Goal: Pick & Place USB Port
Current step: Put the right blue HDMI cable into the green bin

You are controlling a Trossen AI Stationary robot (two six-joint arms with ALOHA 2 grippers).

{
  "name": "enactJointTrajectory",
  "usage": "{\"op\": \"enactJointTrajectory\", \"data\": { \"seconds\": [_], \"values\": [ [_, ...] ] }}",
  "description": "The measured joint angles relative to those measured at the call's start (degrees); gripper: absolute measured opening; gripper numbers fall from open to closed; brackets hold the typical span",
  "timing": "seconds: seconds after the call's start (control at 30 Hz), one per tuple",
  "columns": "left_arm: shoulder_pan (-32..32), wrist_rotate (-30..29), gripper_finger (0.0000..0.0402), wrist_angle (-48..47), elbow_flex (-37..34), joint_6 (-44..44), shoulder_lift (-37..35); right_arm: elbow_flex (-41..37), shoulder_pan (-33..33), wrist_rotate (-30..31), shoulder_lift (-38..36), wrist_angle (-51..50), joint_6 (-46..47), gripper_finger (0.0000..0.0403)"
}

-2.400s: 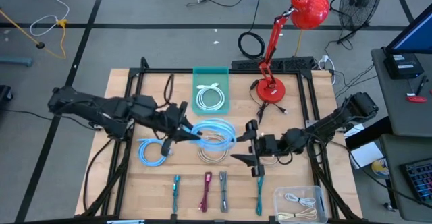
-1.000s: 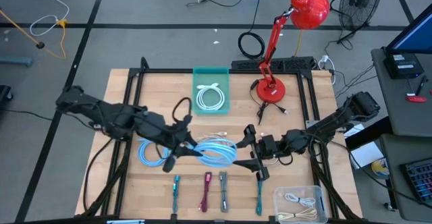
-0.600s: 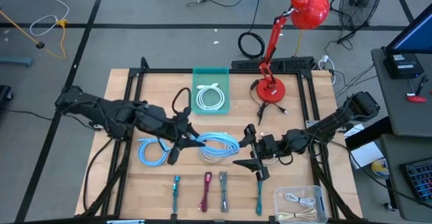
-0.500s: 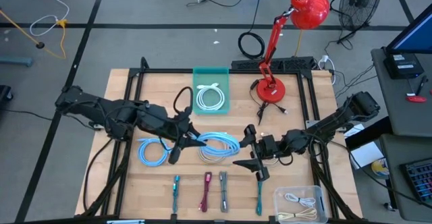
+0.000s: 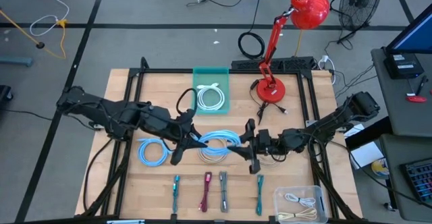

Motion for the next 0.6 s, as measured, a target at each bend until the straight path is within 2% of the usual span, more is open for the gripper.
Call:
{"op": "enactJointTrajectory", "data": {
  "seconds": [0.1, 0.17, 0.3, 0.43, 0.6],
  "values": [
    [-1.21, -1.79, 0.0049, -0.06, 0.00, -2.03, 0.01, 0.00, -0.41, 1.16, 0.00, -0.59, 0.35, 0.0024],
    [-2.10, -3.57, 0.0055, -0.06, 0.00, -2.32, 0.00, 0.00, -1.02, 2.05, 0.00, -0.38, 1.69, 0.0018],
    [-4.37, -7.73, 0.0115, -3.89, 0.00, -1.95, -1.10, 0.00, -3.64, 1.28, 0.00, -0.66, 7.29, 0.0015],
    [-6.93, -18.75, 0.0148, -11.43, 0.02, -2.67, -4.38, 0.00, -7.14, 0.25, 0.00, -1.48, 13.94, 0.0012],
    [-10.53, -32.46, 0.0146, -19.78, 0.02, -6.91, -7.59, 0.00, -13.25, -3.09, -0.02, -2.80, 25.16, 0.0011]
  ]
}}
